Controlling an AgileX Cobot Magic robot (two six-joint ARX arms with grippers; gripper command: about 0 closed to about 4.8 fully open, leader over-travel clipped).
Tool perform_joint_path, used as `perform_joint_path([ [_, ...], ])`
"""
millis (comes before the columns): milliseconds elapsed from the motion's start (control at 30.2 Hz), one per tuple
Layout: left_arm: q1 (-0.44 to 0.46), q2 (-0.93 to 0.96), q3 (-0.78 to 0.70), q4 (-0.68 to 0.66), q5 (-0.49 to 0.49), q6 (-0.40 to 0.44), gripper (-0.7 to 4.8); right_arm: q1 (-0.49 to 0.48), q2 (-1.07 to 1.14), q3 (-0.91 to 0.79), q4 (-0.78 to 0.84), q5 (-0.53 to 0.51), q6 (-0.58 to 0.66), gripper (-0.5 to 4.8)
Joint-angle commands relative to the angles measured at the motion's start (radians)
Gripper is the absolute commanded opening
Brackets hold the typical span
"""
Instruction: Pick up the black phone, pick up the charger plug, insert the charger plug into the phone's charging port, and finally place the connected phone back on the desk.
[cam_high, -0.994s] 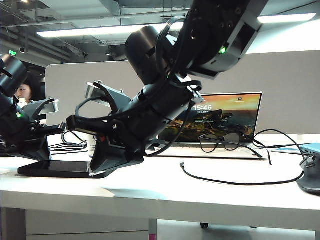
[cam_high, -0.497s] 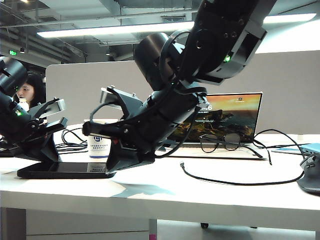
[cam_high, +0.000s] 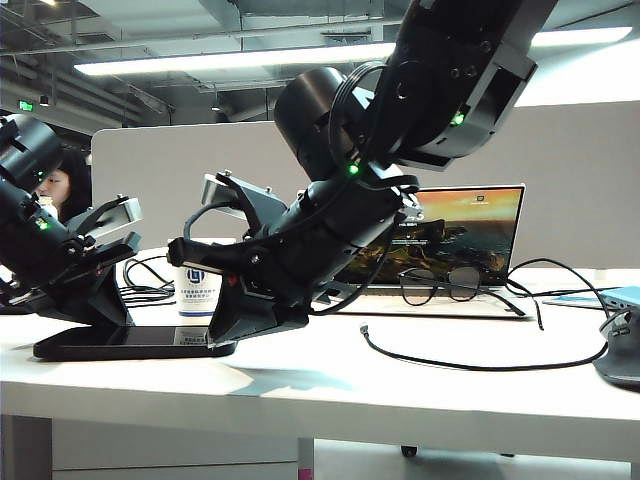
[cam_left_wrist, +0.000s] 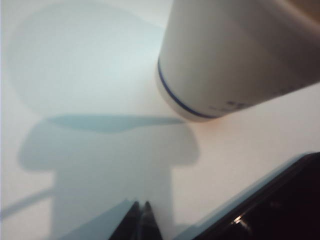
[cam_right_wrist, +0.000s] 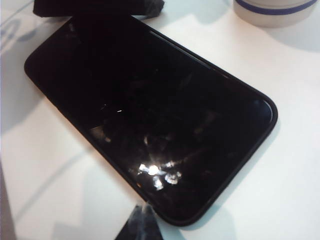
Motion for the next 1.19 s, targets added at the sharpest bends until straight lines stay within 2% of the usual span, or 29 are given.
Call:
perform_joint_path([
  [33, -0.013, 0.009, -0.008, -0.082, -0.005, 0.01, -0.06, 0.003, 0.003, 0.004, 0.011, -0.002, -0.003, -0.06],
  [365, -0.027, 0.008, -0.008, -0.148, 0.033, 0.026, -0.06, 0.002, 0.025, 0.004, 0.01, 0.005, -0.003, -0.06],
  [597, -0.028, 0.007, -0.008, -0.177, 0.04, 0.026, -0.06, -0.001, 0.026, 0.004, 0.018, 0.052, -0.003, -0.06],
  [1193, -0.028, 0.007, -0.008, -0.214, 0.229, 0.016, -0.06, -0.042, 0.089, 0.075, 0.059, 0.057, -0.003, -0.06],
])
